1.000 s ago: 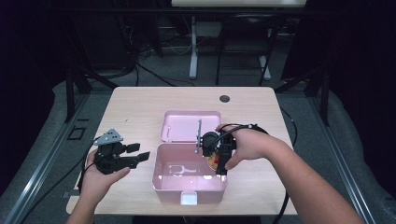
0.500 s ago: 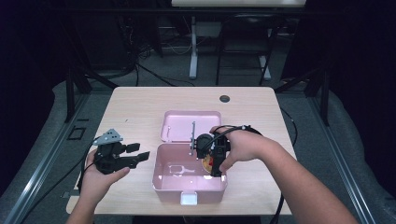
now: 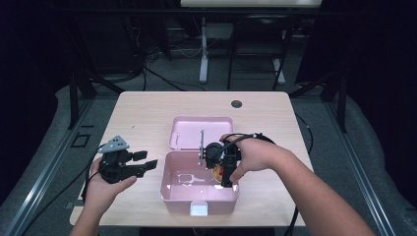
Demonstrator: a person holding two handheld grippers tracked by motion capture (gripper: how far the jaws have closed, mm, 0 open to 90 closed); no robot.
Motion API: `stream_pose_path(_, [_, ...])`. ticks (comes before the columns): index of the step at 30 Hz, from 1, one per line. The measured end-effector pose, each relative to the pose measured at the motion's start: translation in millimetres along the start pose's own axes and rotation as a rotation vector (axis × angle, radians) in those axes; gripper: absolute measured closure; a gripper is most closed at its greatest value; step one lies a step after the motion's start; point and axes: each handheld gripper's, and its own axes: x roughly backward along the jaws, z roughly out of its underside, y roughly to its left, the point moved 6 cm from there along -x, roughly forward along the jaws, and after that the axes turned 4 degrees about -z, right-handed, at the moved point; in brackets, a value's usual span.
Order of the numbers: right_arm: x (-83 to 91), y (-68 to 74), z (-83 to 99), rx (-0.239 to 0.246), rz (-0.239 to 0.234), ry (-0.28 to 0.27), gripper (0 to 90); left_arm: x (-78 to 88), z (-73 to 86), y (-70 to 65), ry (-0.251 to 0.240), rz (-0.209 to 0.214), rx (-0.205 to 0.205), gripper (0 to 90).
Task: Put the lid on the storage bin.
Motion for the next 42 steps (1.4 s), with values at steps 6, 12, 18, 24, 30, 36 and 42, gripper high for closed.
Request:
stream_pose_path(6, [-2.6,-0.9,-0.9,0.000,0.002,-0.003,19.7,-0.3,-0.1,-0.4,-0.001,0.002,-0.002,44.4])
stream_pose_path(12, [-12.0,0.1,-2.0,-0.010,-0.026,-0.005,19.7,-0.4,0.1,0.0,0.000,0.000,0.000,44.4])
stream_pose_path(18, [-21.8,-2.7,-3.3,-0.038,-0.037,-0.005,19.7,-0.8,0.2,0.0,0.000,0.001,-0.001,44.4])
stream_pose_path(24, [-33.0,-3.1,-1.5,-0.051,-0.041,0.031,19.7,-0.6,0.3,0.1,0.000,0.000,0.000,44.4])
stream_pose_path(30, [-45.2,-4.5,-1.3,-0.063,-0.050,0.039,19.7,-1.4,0.6,0.4,0.002,0.000,0.003,44.3])
stream_pose_path(36, [-53.6,-6.0,-0.7,-0.061,-0.046,0.057,19.7,-1.7,0.9,0.2,0.007,0.002,0.001,44.4])
stream_pose_path(42, [-64.1,-5.8,-0.4,-0.070,-0.051,0.068,19.7,-1.8,1.0,0.4,0.007,0.002,0.001,44.4])
